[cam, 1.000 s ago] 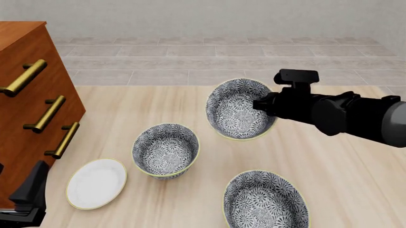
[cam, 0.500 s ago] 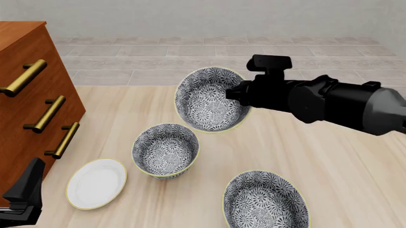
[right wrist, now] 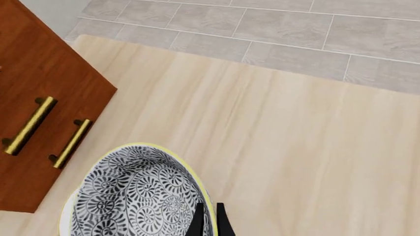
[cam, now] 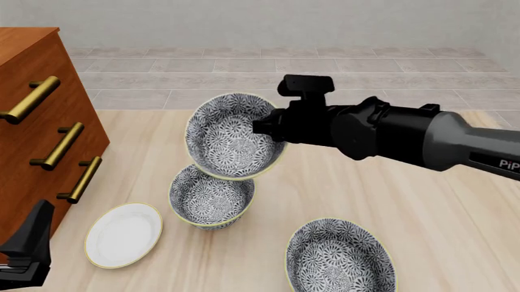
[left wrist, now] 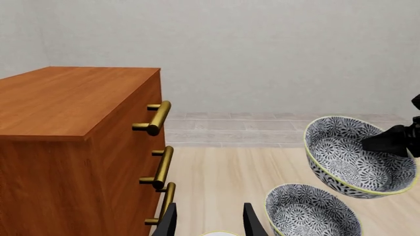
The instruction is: Stack the bowl at the front on the bowl in the middle.
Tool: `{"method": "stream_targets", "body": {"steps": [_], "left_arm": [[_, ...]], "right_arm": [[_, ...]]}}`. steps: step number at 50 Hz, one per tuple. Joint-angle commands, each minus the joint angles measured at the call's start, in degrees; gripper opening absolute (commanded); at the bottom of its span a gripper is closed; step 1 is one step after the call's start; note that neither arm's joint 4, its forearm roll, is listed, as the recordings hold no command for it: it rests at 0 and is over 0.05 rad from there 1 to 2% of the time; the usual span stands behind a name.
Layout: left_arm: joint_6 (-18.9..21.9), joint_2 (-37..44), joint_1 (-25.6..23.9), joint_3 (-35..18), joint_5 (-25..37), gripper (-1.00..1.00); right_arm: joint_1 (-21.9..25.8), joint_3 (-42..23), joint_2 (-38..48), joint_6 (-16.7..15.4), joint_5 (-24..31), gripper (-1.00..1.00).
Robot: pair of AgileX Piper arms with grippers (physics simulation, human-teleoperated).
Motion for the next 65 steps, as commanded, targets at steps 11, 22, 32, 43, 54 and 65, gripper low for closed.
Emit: {"method": "stream_targets", "body": {"steps": [11, 22, 32, 43, 54, 65], "left_arm": [[-0.2, 0.0, 0.1, -0.2, 0.2, 1.0], [-0.4, 0.0, 0.2, -0.5, 0.3, 1.0], [-0.3, 0.0, 0.1, -0.4, 0.2, 1.0], [-0.2, 0.0, 0.2, -0.4, 0.3, 1.0], [0.7, 0.0, 0.5, -0.6, 0.3, 1.0], [1.9, 0.0, 0.4, -0.3, 0.1, 1.0]], "right_arm": [[4.6, -2.9, 3.1, 1.8, 0.4, -1.0], [6.2, -3.0, 4.3, 2.3, 0.0, -1.0], [6.6, -3.2, 5.4, 2.2, -0.3, -1.0], [7.0, -3.4, 6.7, 2.0, -0.7, -1.0], [7.1, -3.5, 8.0, 2.2, -1.1, -1.0], [6.7, -3.9, 9.1, 1.9, -1.2, -1.0]]}}
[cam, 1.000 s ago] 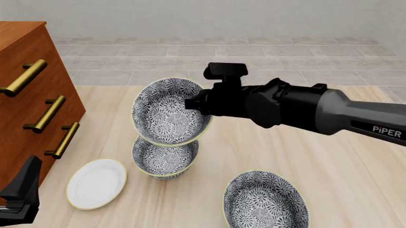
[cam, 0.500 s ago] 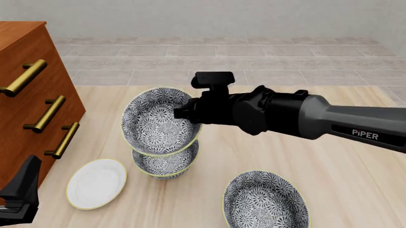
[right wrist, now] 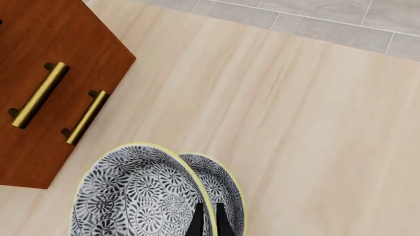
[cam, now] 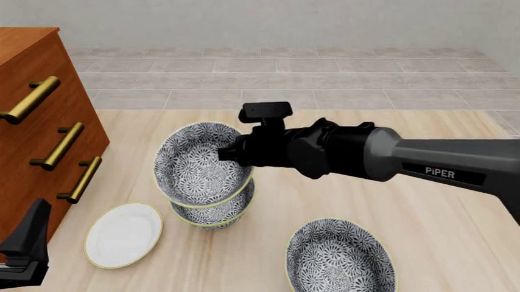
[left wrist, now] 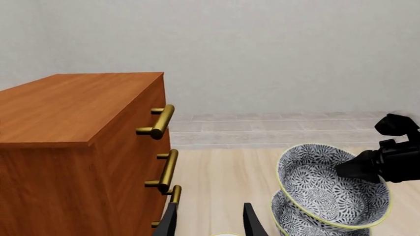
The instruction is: Stack the bowl at the front on the bowl in the middle.
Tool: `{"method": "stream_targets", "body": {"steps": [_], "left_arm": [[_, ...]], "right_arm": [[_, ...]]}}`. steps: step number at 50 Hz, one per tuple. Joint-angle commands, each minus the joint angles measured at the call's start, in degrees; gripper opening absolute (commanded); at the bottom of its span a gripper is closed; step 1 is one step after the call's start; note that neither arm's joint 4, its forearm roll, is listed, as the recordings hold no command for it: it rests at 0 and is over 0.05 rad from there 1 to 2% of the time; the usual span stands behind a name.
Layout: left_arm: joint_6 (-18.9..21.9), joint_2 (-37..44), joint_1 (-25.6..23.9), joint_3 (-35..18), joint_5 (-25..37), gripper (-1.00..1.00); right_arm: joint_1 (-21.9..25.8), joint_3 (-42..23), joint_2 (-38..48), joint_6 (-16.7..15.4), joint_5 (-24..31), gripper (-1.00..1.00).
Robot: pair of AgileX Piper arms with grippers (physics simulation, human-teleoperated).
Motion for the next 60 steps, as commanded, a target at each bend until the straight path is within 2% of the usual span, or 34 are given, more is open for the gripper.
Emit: {"method": "stream_targets", "body": {"steps": [1, 12, 34, 60], "left_arm": [[-0.4, 0.0, -0.6, 0.1, 0.2, 1.0], [-0.7, 0.0, -0.4, -0.4, 0.3, 1.0], [-0.7, 0.0, -0.4, -0.4, 0.5, 1.0], [-0.7, 0.0, -0.1, -1.0, 0.6, 1.0]], "right_arm": [[-0.3, -0.5, 0.3, -0.8, -0.1, -1.0], [-1.7, -2.1, 3.6, -1.8, -0.2, -1.0], [-2.3, -1.6, 7.8, -1.0, -2.5, -1.0], [-2.4, -1.8, 7.8, -1.0, -2.4, -1.0]]}}
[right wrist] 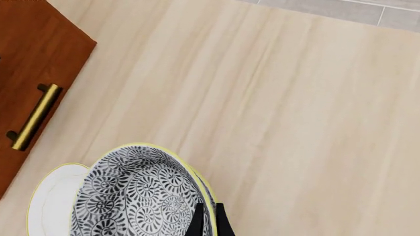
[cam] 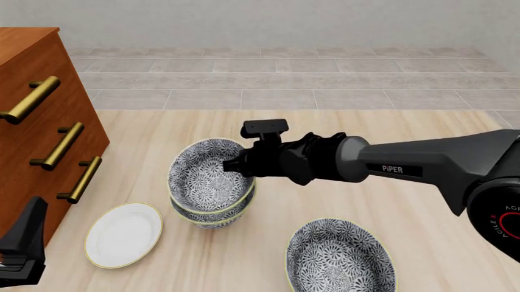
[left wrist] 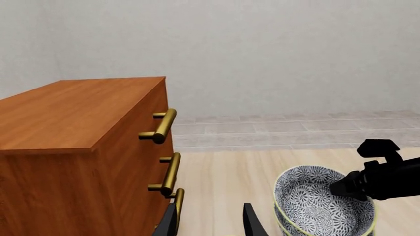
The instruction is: Stack the bowl at the front on the bowl in the middle.
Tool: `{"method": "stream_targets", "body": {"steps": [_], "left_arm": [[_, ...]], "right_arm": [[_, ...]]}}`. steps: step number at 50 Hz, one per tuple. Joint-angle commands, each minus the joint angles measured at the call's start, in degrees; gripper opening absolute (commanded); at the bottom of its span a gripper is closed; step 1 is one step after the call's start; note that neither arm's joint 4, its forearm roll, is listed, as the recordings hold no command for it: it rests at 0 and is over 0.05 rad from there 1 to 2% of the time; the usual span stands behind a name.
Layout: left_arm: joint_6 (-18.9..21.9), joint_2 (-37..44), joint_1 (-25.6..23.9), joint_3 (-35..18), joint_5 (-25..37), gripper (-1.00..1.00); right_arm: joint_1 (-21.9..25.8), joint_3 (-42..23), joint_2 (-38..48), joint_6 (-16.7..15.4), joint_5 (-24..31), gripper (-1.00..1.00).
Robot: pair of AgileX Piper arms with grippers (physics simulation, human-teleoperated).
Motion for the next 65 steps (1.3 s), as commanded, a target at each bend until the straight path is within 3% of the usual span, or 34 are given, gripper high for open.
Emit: {"method": "stream_targets", "body": {"steps": [1, 3, 4, 29, 42, 65], "left_arm": [[-1.7, 0.0, -0.5, -0.2, 0.2, 1.0], [-1.8, 0.0, -0.5, -0.4, 0.3, 1.0], [-1.8, 0.0, -0.5, -0.4, 0.3, 1.0], [-1.7, 0.0, -0.8, -0.2, 0.3, 1.0], [-1.6, 0.0, -1.2, 0.3, -0.1, 1.0], [-1.5, 0.0, -1.6, 0.5, -0.2, 1.0]], "right_arm": [[0.1, 0.2, -1.5, -1.0, 0.1, -1.0], [0.0, 0.2, -1.7, -1.3, 0.2, -1.0], [0.0, 0.3, -1.7, -1.3, 0.2, 1.0], [-0.2, 0.5, -4.3, -2.4, 1.1, 1.0], [-1.3, 5.3, -17.2, -6.3, 2.4, 1.0], [-2.0, 11.1, -35.0, -7.7, 5.9, 1.0]]}}
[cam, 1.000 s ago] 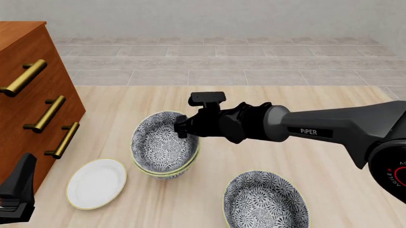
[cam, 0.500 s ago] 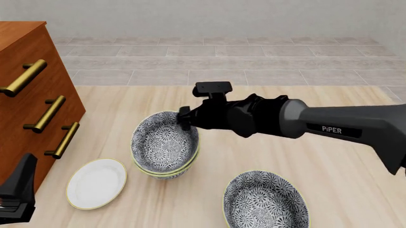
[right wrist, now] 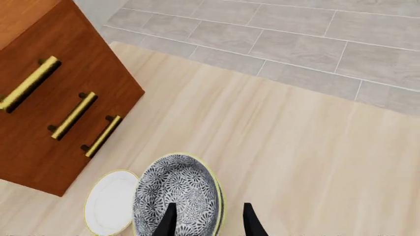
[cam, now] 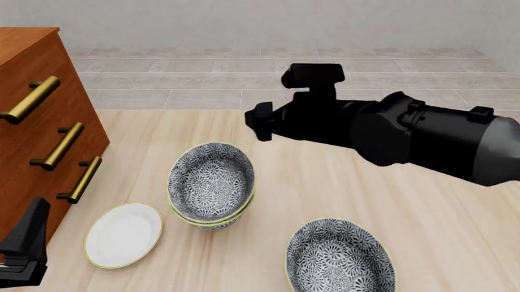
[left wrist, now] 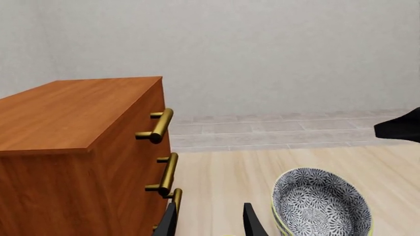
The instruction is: Stack the bowl at the front on the bowl in the middle.
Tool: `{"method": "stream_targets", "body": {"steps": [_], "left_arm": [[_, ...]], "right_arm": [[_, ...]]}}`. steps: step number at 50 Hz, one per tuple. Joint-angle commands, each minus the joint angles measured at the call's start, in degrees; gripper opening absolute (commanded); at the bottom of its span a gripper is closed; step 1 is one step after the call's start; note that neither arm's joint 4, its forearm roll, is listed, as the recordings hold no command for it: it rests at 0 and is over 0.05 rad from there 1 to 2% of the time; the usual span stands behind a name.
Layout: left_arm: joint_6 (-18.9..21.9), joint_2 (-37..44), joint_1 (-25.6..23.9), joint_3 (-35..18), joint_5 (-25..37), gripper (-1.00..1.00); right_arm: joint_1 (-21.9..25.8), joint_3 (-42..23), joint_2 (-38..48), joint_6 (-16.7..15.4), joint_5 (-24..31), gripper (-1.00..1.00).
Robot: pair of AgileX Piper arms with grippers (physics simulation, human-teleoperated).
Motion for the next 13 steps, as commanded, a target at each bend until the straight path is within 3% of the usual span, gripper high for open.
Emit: {"method": "stream_targets", "body": {"steps": [1, 13], "left_arm": [[-1.7, 0.0, -0.7, 0.2, 0.1, 1.0], [-1.7, 0.0, -1.0, 0.2, 0.2, 1.0]], "right_arm": [[-0.3, 3.0, -9.6, -2.2, 1.7, 1.0], [-0.7, 5.7, -16.7, -2.7, 2.4, 1.0]]}}
